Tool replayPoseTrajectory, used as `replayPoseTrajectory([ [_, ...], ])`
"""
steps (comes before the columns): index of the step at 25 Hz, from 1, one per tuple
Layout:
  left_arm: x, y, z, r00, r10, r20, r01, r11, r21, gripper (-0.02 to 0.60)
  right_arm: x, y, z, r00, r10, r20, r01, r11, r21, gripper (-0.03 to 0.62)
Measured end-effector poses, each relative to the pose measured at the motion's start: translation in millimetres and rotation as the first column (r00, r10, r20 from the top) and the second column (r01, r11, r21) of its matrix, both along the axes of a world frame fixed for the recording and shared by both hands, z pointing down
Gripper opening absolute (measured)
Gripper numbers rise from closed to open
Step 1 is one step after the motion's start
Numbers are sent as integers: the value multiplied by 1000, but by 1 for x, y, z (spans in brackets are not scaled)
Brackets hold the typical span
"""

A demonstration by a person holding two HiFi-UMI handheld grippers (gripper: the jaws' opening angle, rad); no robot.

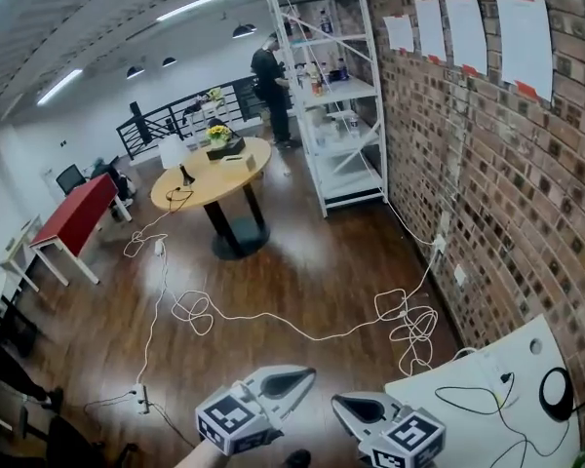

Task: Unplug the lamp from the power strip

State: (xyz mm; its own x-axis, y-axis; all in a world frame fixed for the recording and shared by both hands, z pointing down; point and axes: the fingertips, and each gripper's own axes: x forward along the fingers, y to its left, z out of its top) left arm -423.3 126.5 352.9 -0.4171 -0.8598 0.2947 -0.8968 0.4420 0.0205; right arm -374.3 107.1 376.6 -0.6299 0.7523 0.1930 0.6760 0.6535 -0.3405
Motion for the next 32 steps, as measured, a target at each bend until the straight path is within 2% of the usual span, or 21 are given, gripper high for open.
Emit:
replayPoseTrajectory([
  [5,19,-6,2,1000,-17,-13,16,1000,-16,-3,16,-4,6,1000,-27,2,27,1000,-12,-14],
  [8,35,-24,0,998,44,-35,-44,999,-5,-3,32,-12,12,1000,20,0,-20,1000,-13,-14],
  [11,31,-45,-8,996,84,13,-84,996,-2,-3,32,-35,7,998,50,25,-50,999,-15,-14],
  [14,28,-81,0,987,158,13,-158,987,-22,-3,42,-78,9,987,159,-8,-159,987,-22,-14],
  [18,45,-138,3,960,272,-61,-274,962,-12,-3,55,-127,16,948,317,-25,-317,948,-13,-14],
  [24,49,-196,9,900,432,-53,-431,902,29,-3,65,-182,24,868,495,-41,-491,867,80,-14],
  [28,54,-228,22,829,553,-76,-552,833,42,-5,68,-210,31,797,600,-77,-592,800,101,-14],
  [32,34,-259,36,761,648,-12,-647,761,47,-5,58,-232,34,720,687,-102,-668,725,168,-14],
])
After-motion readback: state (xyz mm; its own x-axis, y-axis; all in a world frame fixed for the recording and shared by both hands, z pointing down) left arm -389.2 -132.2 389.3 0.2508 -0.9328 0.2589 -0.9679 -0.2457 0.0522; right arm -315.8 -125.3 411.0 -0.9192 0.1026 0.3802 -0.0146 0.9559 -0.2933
